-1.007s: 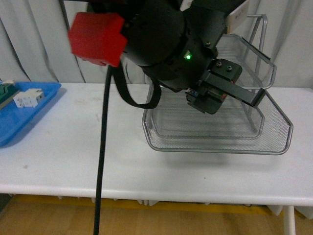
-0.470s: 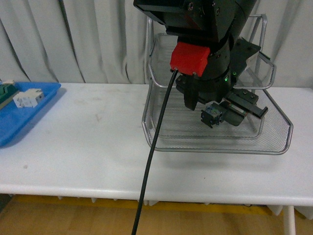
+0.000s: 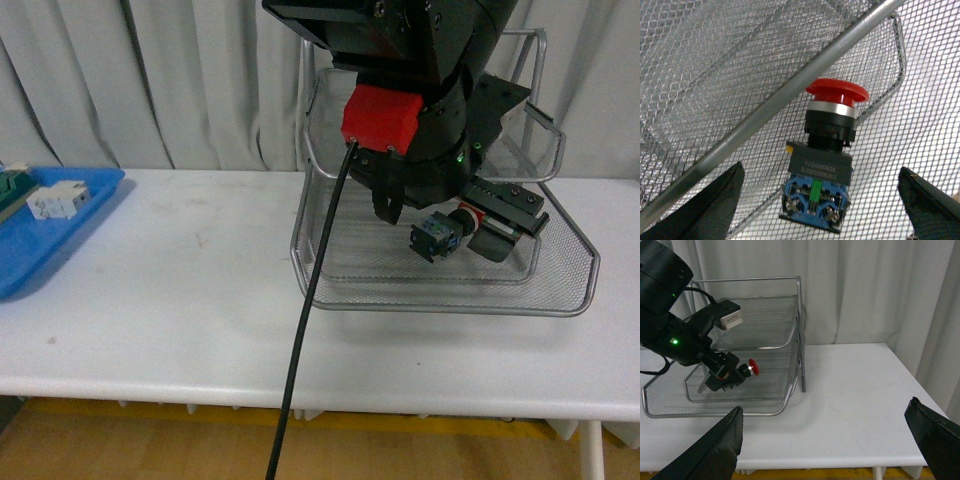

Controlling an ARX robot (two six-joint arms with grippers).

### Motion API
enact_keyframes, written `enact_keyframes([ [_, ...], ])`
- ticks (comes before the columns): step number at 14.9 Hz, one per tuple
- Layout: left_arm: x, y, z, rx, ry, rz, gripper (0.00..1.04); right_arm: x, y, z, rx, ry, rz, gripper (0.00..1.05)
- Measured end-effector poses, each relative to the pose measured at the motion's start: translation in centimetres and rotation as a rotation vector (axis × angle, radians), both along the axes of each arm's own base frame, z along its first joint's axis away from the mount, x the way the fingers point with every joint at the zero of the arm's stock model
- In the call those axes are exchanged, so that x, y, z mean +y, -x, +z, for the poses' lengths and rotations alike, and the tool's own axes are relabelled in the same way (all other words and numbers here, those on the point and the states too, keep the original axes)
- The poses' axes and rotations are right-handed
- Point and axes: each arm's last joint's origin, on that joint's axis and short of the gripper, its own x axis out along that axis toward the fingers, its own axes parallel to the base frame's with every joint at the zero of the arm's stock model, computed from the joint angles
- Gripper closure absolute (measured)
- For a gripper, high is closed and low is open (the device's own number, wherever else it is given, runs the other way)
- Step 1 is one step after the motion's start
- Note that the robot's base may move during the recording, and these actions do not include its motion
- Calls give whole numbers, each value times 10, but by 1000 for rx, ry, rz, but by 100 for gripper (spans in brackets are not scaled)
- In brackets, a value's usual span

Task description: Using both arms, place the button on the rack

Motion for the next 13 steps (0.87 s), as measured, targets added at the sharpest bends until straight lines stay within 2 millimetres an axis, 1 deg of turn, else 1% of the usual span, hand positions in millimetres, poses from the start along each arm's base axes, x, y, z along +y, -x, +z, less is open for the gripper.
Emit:
enact_keyframes([
  [1,2,2,1,2,2,-1,8,0,0,0,0,0,0,6],
  [2,6,8,5,5,13,-8,5,0,0,0,0,0,0,6],
  [3,11,16,14,-1,36,-15,7,0,0,0,0,0,0,6],
  [5,24,42,44,-53,94,-38,7,0,0,0,0,0,0,6],
  [6,30,57,55,-97,99,-55,7,0,0,0,0,0,0,6],
  [7,36,73,61,-129,113,-83,7,0,0,0,0,0,0,6],
  [8,43,88,63,-151,117,-101,7,0,0,0,0,0,0,6],
  [10,63,116,58,-209,91,-97,7,0,0,0,0,0,0,6],
  [11,71,125,58,-241,91,-95,7,0,0,0,0,0,0,6],
  [12,85,138,57,-257,99,-90,7,0,0,0,0,1,0,6],
  [13,96,143,55,-279,102,-63,7,0,0,0,1,1,0,6],
])
